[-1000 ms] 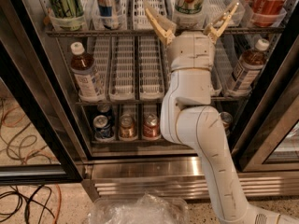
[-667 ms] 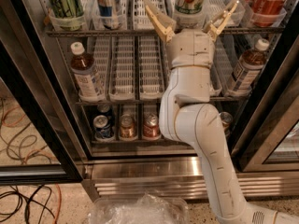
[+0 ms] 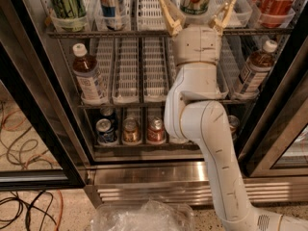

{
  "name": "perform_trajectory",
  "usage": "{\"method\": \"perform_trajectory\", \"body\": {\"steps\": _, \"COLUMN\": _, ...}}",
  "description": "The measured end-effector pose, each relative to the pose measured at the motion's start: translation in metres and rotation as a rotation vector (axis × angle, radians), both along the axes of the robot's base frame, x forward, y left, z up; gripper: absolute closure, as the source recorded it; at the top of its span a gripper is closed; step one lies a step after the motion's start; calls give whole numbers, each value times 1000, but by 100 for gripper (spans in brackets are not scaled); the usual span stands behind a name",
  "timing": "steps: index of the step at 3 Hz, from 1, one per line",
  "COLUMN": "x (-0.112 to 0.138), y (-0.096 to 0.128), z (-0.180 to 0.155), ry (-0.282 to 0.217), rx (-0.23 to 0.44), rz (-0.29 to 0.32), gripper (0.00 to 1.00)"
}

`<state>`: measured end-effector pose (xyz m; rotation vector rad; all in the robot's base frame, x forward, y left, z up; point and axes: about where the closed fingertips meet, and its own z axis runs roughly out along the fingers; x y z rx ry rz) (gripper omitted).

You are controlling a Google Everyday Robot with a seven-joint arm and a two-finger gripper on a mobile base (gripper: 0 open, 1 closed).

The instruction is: Pick 7up can from top shelf of fridge

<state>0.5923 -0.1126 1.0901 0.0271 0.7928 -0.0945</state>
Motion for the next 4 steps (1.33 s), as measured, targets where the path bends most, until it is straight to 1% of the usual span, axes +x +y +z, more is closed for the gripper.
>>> {"method": "perform_trajectory", "body": {"steps": 1, "x": 0, "y": 0, "z": 0, "ry": 0, "rx": 0, "rz": 0, "gripper": 34}}
{"method": "perform_trajectory", "body": {"steps": 2, "x": 0, "y": 0, "z": 0, "ry": 0, "rx": 0, "rz": 0, "gripper": 28}}
{"method": "perform_trajectory", "body": {"steps": 3, "x": 0, "y": 0, "z": 0, "ry": 0, "rx": 0, "rz": 0, "gripper": 25}}
{"method": "perform_trajectory", "body": {"steps": 4, "x": 0, "y": 0, "z": 0, "ry": 0, "rx": 0, "rz": -1, "gripper": 33}}
